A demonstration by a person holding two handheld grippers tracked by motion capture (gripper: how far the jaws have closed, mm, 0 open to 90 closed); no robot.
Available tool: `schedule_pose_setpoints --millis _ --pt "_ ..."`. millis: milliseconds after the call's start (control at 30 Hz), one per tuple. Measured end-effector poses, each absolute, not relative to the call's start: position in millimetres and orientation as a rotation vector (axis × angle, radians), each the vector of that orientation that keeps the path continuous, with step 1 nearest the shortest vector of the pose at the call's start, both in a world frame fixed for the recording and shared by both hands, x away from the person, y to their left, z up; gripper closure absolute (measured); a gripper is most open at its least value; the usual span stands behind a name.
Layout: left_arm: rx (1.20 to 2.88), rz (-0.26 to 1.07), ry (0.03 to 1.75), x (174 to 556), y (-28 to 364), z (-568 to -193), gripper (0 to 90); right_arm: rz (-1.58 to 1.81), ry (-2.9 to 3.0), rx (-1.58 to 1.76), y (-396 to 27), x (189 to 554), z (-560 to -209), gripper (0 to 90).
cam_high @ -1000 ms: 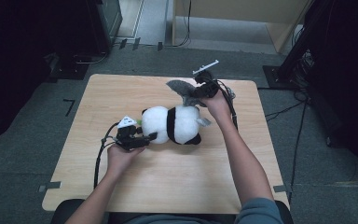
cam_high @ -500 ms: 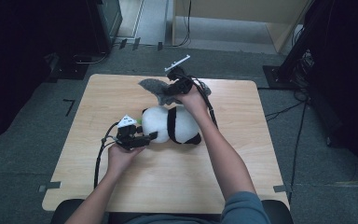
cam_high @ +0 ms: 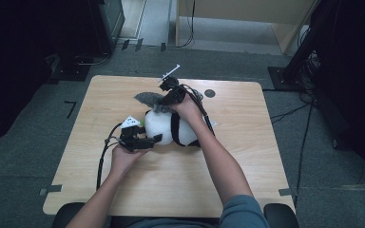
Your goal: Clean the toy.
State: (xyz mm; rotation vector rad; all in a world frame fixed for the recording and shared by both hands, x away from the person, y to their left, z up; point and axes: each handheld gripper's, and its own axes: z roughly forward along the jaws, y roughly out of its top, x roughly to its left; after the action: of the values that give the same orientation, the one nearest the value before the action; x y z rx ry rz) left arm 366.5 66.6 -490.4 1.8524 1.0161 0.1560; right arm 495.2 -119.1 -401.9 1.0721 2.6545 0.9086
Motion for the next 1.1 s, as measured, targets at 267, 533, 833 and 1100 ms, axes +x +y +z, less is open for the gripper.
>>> schedule_pose_setpoints --millis 267,533,833,1100 --pt "1.874 0.179 1.023 364 67 -488 37.6 0.858 2.669 1.076 -128 497 -402 73.3" --pt "1.876 0.189 1.019 363 66 -488 38.6 0.796 2.634 1.150 -168 504 -402 72.9" --pt "1.877 0.187 1.021 363 66 -487 37.9 0.821 2.535 1.256 -217 505 -403 73.0" --pt "1.876 0.184 1.019 363 66 -488 37.5 0.828 2.453 1.367 -257 498 -412 73.4"
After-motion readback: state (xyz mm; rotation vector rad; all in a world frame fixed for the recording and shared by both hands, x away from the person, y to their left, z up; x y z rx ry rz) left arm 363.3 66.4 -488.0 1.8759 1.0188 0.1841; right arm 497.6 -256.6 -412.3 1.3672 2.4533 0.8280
